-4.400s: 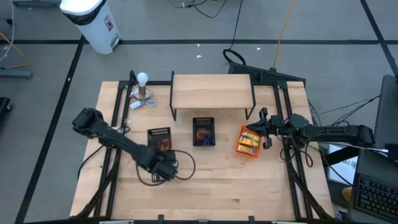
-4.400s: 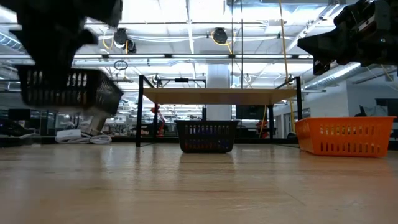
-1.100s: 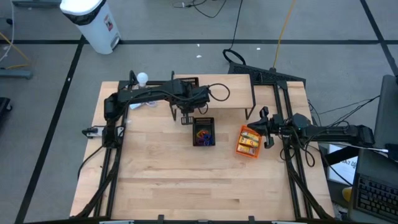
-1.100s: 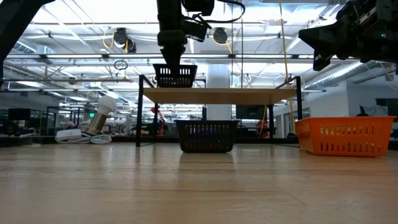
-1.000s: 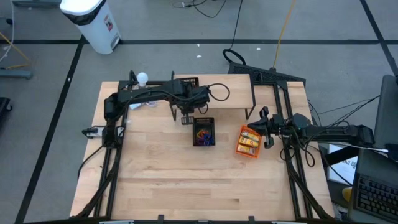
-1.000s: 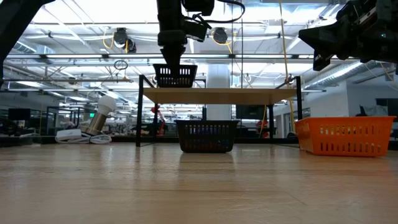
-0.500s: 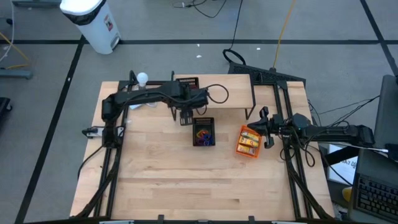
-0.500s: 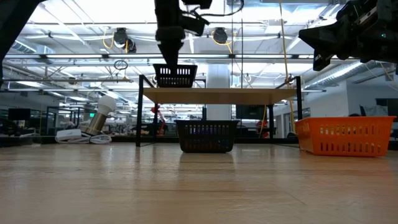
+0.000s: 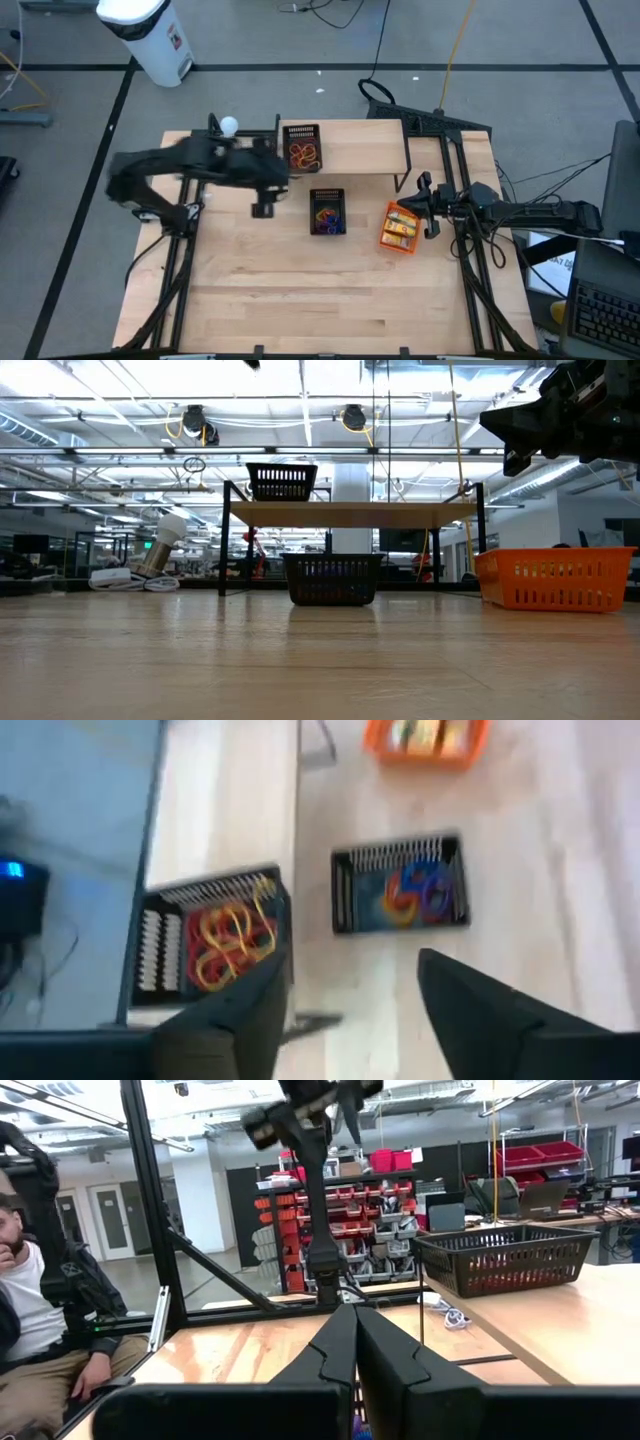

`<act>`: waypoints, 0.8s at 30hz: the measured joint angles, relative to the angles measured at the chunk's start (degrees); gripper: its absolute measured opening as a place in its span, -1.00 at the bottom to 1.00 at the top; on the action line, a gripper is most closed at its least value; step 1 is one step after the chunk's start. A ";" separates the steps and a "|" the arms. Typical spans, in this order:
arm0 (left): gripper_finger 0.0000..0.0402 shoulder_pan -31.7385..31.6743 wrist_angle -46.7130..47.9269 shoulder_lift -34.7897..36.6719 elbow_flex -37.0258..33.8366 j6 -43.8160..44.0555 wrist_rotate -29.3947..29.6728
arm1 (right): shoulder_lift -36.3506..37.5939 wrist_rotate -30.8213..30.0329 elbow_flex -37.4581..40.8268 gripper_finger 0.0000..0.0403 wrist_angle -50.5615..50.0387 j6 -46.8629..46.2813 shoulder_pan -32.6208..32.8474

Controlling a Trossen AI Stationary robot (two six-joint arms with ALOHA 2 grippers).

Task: Pick & Place Office Desk Supplies
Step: Put the black basket filled with spring keychains on the shelf

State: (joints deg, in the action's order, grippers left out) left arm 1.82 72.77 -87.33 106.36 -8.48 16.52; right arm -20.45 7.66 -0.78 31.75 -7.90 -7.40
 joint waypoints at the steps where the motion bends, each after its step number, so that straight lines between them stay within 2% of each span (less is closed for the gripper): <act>1: 0.07 0.38 -2.15 2.65 -1.82 -0.22 -0.53 | -0.09 -0.02 0.00 -1.00 0.00 -0.02 0.00; 4: -0.12 0.87 -10.33 11.22 -10.62 -1.99 -8.10 | -0.50 -0.05 0.00 -1.00 0.04 -0.06 0.00; 6: -0.25 0.92 -18.02 17.23 -19.25 -3.82 -16.74 | -0.78 -0.07 -0.01 -1.00 0.10 -0.14 0.00; 8: -0.39 0.98 -27.63 22.79 -29.45 -3.37 -21.10 | -0.96 -0.14 -0.02 -1.00 0.15 -0.18 0.00; 11: -0.63 0.56 -40.23 30.50 -43.68 -0.60 -20.47 | -0.98 -0.22 0.00 -1.00 0.72 -0.20 0.00; 15: -0.95 0.16 -55.66 40.75 -59.24 3.24 -18.52 | -1.01 -0.22 0.00 -1.00 0.61 -0.43 0.00; 19: -0.95 1.32 -68.17 49.74 -71.00 7.63 -16.09 | -1.09 -0.33 -0.01 -1.00 0.10 -0.46 0.00; 24: -0.98 2.37 -74.73 57.41 -81.02 9.30 -14.93 | -1.09 -1.57 0.00 -1.00 0.30 -0.37 0.00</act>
State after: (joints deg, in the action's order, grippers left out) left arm 4.19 -1.96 -29.92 25.33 0.82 1.59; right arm -21.54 6.09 -0.78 32.05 -8.27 -7.40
